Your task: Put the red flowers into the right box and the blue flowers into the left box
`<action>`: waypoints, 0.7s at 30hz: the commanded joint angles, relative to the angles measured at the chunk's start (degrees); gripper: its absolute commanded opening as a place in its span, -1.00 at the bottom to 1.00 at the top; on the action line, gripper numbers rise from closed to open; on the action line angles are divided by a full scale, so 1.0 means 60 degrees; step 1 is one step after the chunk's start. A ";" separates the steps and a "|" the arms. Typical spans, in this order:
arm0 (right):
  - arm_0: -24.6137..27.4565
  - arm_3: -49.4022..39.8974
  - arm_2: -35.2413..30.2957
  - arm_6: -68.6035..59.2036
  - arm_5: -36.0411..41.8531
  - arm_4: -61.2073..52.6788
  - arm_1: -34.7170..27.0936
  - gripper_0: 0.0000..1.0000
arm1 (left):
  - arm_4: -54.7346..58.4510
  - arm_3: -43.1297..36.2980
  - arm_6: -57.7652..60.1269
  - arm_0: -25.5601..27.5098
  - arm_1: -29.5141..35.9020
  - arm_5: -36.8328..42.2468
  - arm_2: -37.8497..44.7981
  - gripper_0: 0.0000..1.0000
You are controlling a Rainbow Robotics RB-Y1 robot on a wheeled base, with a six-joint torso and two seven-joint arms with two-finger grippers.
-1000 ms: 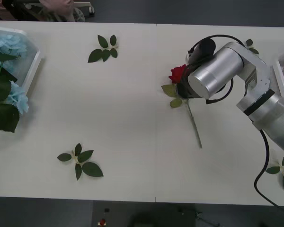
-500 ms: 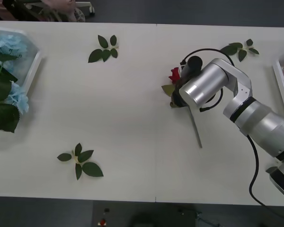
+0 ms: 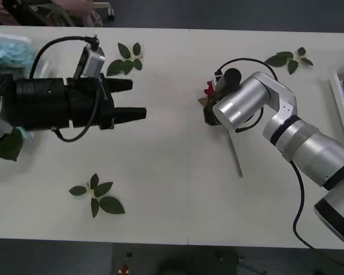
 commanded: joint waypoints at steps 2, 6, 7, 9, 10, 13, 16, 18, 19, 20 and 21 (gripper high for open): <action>-0.0118 0.0481 0.0126 0.0307 -0.0123 0.0111 0.0015 -1.00 | 0.0765 -0.1014 -0.0326 -0.0497 0.1586 0.0217 0.0265 0.85; -0.0118 0.0510 0.0112 0.0307 -0.0123 0.0111 0.0000 -1.00 | 0.0560 -0.1278 -0.0326 -0.0585 0.1776 0.0862 0.0250 0.85; -0.0118 0.0510 0.0126 0.0234 -0.0138 0.0111 -0.0015 -1.00 | 0.0355 -0.1292 -0.0326 -0.0585 0.1674 0.0920 0.0250 0.85; -0.0191 0.0510 0.0053 0.0190 -0.0182 -0.0007 -0.0103 -1.00 | -0.0026 -0.1248 -0.0326 -0.0570 0.1512 0.0920 0.0250 0.86; -0.0250 0.0510 -0.0020 0.0190 -0.0182 -0.0124 -0.0161 -1.00 | -0.0158 -0.1204 -0.0326 -0.0585 0.1395 0.0920 0.0236 0.85; -0.0587 0.0495 -0.0123 0.0204 -0.0065 -0.0944 -0.0542 -1.00 | -0.0568 -0.0970 -0.0289 -0.0585 0.0970 0.1096 0.0250 0.85; -0.1070 0.0276 -0.0225 0.0263 0.0448 -0.1926 -0.1216 -1.00 | -0.0787 -0.0633 -0.0260 -0.0585 0.0575 0.1536 0.0338 0.85; -0.1422 -0.0149 -0.0284 0.0278 0.1107 -0.2717 -0.1934 -1.00 | -0.0875 -0.0487 -0.0260 -0.0585 0.0502 0.1770 0.0456 0.85; -0.1568 -0.0339 -0.0313 0.0292 0.1430 -0.3010 -0.2285 -1.00 | -0.0875 -0.0487 -0.0260 -0.0585 0.0516 0.1785 0.0499 0.86; -0.1773 -0.0574 -0.0401 0.0292 0.1854 -0.3390 -0.2710 -1.00 | -0.0875 -0.0516 -0.0245 -0.0585 0.0575 0.1785 0.0514 0.86; -0.1920 -0.0735 -0.0474 0.0351 0.2162 -0.3639 -0.3076 -1.00 | -0.0831 -0.0545 -0.0245 -0.0599 0.0634 0.1785 0.0529 0.85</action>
